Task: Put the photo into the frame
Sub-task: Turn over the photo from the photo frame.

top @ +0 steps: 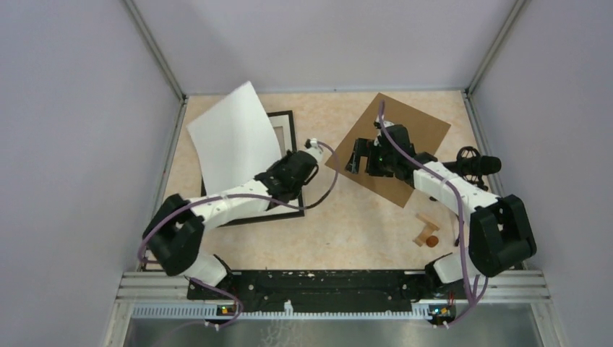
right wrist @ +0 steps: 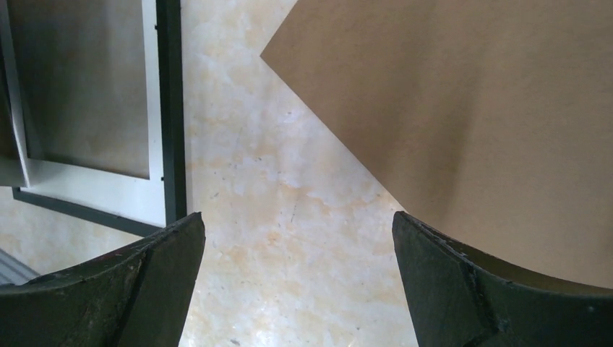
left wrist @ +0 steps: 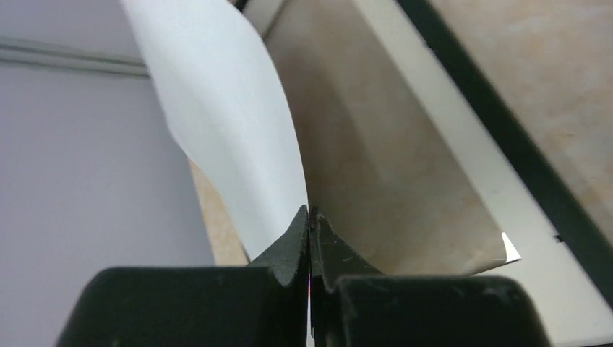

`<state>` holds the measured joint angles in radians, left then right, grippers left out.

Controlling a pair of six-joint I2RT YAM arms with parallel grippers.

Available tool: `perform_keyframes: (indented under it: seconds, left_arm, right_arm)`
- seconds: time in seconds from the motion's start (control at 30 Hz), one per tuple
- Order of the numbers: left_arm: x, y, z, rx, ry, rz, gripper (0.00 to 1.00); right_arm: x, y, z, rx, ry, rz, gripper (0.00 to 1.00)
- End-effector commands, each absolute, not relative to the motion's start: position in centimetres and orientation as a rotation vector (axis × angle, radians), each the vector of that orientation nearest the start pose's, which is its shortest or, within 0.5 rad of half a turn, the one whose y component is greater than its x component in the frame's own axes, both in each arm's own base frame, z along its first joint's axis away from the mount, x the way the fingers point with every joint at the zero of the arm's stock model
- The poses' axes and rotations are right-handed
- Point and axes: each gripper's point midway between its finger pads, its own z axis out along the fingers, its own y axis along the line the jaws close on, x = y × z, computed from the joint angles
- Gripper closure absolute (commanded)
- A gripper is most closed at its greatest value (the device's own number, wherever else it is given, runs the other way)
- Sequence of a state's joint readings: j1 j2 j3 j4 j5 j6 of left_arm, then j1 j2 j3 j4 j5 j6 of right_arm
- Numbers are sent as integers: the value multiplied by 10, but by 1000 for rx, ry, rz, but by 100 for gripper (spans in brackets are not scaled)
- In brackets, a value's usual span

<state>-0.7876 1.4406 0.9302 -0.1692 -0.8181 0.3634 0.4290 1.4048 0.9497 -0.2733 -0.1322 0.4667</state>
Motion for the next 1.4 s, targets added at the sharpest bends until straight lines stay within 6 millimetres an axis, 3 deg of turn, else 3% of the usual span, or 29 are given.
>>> perform_keyframes:
  seconds: [0.0, 0.17, 0.33, 0.4, 0.5, 0.6, 0.7, 0.9, 1.1, 1.2, 1.3, 1.37]
  left_arm:
    - [336, -171, 107, 868, 2109, 640, 100]
    - [311, -160, 63, 991, 2247, 800, 100]
    - [288, -153, 47, 1038, 2312, 789, 100]
    - [281, -164, 44, 1103, 2272, 732, 100]
    - [273, -182, 46, 1168, 2186, 679, 100]
    - [271, -181, 41, 1200, 2165, 707, 100]
    - [276, -175, 42, 1207, 2110, 789, 100]
    - [296, -186, 55, 1176, 1992, 813, 100]
    - [307, -207, 67, 1070, 1968, 694, 100]
    - [307, -206, 70, 1007, 1997, 666, 100]
    - [301, -201, 73, 958, 2030, 628, 100]
    - [297, -201, 79, 930, 2041, 578, 100]
  right_arm:
    - [345, 227, 137, -33, 2330, 755, 1]
    - [358, 217, 126, -1, 2364, 725, 1]
    - [359, 190, 107, 50, 2377, 658, 1]
    - [358, 183, 100, 68, 2392, 661, 1]
    - [356, 180, 96, 67, 2400, 655, 1]
    - [354, 178, 95, 62, 2401, 644, 1]
    - [354, 175, 93, 68, 2397, 625, 1]
    - [353, 171, 94, 74, 2389, 622, 1]
    - [352, 171, 91, 74, 2392, 618, 1]
    - [351, 172, 87, 74, 2403, 624, 1]
    - [351, 184, 86, 88, 2403, 713, 1]
    - [351, 203, 90, 106, 2402, 868, 1]
